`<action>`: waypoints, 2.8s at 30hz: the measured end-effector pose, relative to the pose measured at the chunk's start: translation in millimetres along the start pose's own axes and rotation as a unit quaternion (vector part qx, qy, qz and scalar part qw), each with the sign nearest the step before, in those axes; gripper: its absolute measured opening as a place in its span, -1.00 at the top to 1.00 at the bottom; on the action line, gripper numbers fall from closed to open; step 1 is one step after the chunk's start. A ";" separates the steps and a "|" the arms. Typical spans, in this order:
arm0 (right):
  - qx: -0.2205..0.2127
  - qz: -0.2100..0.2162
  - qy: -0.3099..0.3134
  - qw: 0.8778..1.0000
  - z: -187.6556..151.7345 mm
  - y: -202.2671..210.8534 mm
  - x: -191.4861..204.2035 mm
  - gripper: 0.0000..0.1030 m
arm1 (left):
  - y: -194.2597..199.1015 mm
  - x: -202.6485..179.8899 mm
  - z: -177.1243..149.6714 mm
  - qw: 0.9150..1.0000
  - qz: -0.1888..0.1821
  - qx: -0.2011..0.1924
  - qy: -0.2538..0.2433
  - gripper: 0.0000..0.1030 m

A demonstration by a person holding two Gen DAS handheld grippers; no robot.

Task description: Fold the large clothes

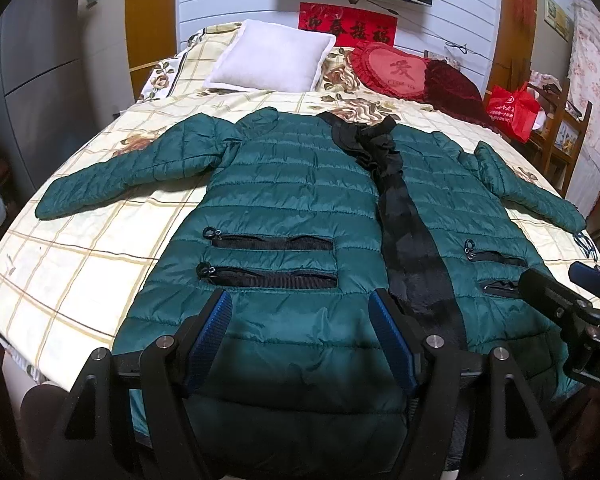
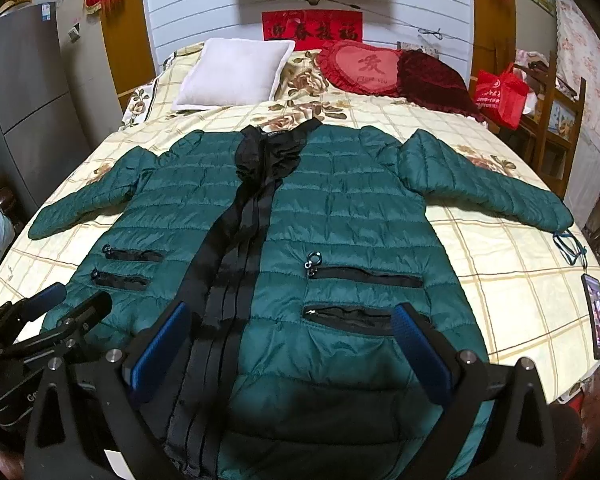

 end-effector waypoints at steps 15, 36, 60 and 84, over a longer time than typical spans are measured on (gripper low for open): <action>0.011 0.007 -0.001 1.000 14.5 -10.9 -3.1 -0.98 | -5.9 1.7 11.9 1.000 0.005 -0.004 -0.005 0.07; 0.027 0.022 0.022 0.999 132.1 -76.9 20.2 -0.98 | -46.5 54.3 96.4 0.998 0.056 -0.003 0.032 0.07; 0.053 0.034 0.032 0.998 182.8 -187.5 43.5 -0.98 | -121.1 128.0 140.5 0.990 0.103 0.030 0.095 0.07; 0.053 0.046 0.061 0.996 198.3 -227.4 77.1 -0.98 | -126.6 261.5 143.0 0.961 0.123 0.040 0.243 0.07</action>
Point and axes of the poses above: each gripper's, at about its wrist camera, not at the fingertips, and y roughly against the way its jaws point, x to its left, z to its top, the point moved 1 cm from there along -y, roughly the way its jaws point, and after that the axes turned 8 degrees about x, right-handed, at the moved point
